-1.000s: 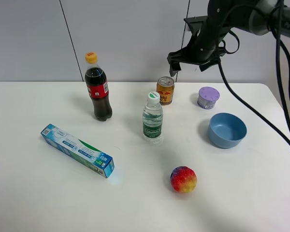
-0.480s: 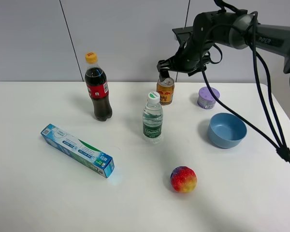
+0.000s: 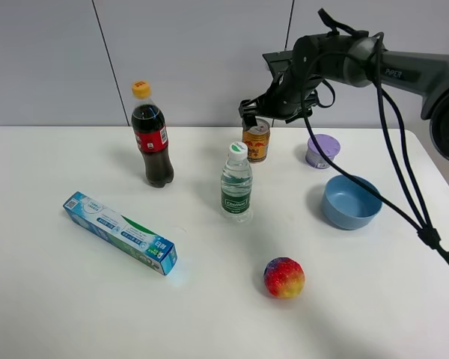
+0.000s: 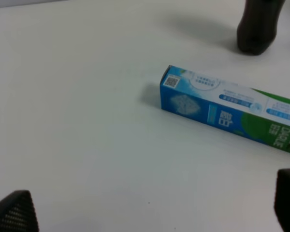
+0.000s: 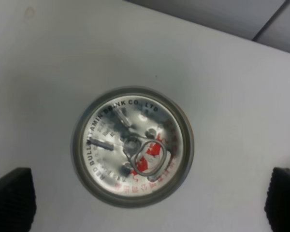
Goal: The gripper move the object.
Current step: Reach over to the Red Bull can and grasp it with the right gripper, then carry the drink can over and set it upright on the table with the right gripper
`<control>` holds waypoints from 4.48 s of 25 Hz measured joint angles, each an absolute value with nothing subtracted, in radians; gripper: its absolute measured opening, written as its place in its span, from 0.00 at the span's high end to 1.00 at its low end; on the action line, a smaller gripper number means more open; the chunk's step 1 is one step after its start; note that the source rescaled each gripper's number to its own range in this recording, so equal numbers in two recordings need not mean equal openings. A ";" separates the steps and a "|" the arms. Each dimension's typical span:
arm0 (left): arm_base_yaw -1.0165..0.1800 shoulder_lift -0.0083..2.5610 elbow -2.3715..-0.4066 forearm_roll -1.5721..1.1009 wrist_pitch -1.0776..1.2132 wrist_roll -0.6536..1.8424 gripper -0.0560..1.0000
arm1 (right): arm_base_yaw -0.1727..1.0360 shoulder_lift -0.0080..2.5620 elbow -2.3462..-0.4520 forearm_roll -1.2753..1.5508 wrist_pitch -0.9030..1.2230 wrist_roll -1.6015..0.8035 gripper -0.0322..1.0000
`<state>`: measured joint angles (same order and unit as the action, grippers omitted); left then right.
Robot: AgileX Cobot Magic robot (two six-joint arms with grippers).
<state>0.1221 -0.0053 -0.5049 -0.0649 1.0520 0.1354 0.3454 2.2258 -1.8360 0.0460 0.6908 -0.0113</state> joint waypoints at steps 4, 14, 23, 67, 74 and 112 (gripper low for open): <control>0.122 -0.005 -0.505 -0.065 1.052 0.135 0.00 | 0.346 2.255 -1.836 0.046 0.657 -0.011 0.13; 0.122 -0.005 -0.505 -0.065 1.052 0.135 0.00 | 0.357 2.328 -1.836 0.048 0.567 -0.011 0.27; 0.122 -0.005 -0.505 -0.065 1.052 0.135 0.00 | 0.357 2.379 -1.836 0.094 0.470 -0.011 0.29; 0.122 -0.005 -0.505 -0.066 1.052 0.135 0.00 | 0.416 1.926 -1.838 -0.067 1.117 -0.014 0.97; 0.122 -0.005 -0.505 -0.066 1.052 0.135 0.00 | 0.447 1.838 -1.835 -0.086 1.229 -0.014 0.97; 0.122 -0.005 -0.505 -0.065 1.052 0.135 0.00 | 0.341 0.627 -0.752 -0.057 1.170 0.060 0.97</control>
<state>0.1221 -0.0053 -0.5049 -0.0647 1.0520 0.1354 0.3412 0.6271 -0.7517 -0.0569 1.1698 0.0599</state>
